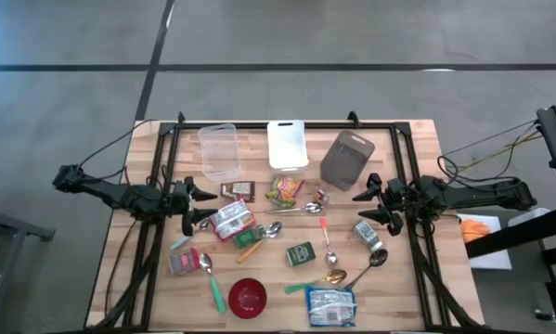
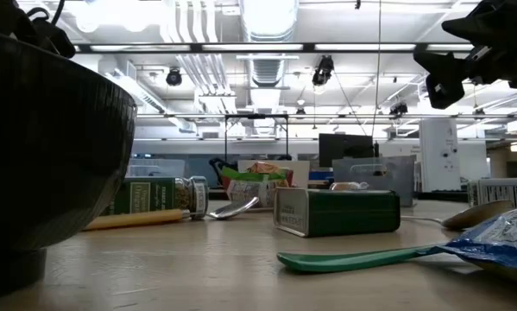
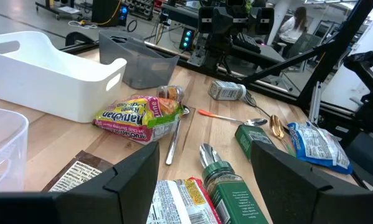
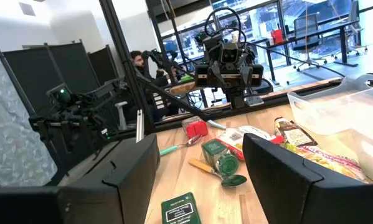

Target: Pick & Place Food Item

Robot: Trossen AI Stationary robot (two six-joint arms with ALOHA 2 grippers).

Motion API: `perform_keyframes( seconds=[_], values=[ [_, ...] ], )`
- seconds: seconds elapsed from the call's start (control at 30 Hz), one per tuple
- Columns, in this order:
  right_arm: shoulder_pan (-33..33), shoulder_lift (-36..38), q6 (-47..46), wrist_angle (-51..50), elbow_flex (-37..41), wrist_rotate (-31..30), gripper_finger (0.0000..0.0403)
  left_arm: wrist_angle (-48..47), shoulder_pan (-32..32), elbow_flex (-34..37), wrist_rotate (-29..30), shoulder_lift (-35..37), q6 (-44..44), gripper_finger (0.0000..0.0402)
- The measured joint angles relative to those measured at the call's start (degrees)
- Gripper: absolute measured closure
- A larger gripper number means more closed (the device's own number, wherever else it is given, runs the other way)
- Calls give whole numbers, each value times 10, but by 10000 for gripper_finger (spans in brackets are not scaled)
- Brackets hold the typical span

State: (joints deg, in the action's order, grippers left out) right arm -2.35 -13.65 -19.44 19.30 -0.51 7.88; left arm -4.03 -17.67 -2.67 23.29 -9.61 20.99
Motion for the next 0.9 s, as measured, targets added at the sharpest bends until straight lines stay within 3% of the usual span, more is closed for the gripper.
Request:
perform_keyframes(
  seconds=[0.23, 0.33, 0.57, 0.7, 0.9],
  values=[
    [0, 0, 3, 6, 0, -5, 170, 0, 0, 0, 0, 0, 0, 148],
    [0, -2, 12, 59, 0, -60, 170, 0, 0, 0, 0, 0, 0, 147],
    [0, -2, -175, 201, 0, -156, 170, 0, 0, 0, 0, 0, 0, 147],
    [0, -8, -209, 200, 0, -156, 170, 0, 0, 0, 0, 0, 0, 147],
    [1, -25, -288, 199, 0, -258, 170, 0, 0, 0, 0, 0, -1, 147]
  ],
)
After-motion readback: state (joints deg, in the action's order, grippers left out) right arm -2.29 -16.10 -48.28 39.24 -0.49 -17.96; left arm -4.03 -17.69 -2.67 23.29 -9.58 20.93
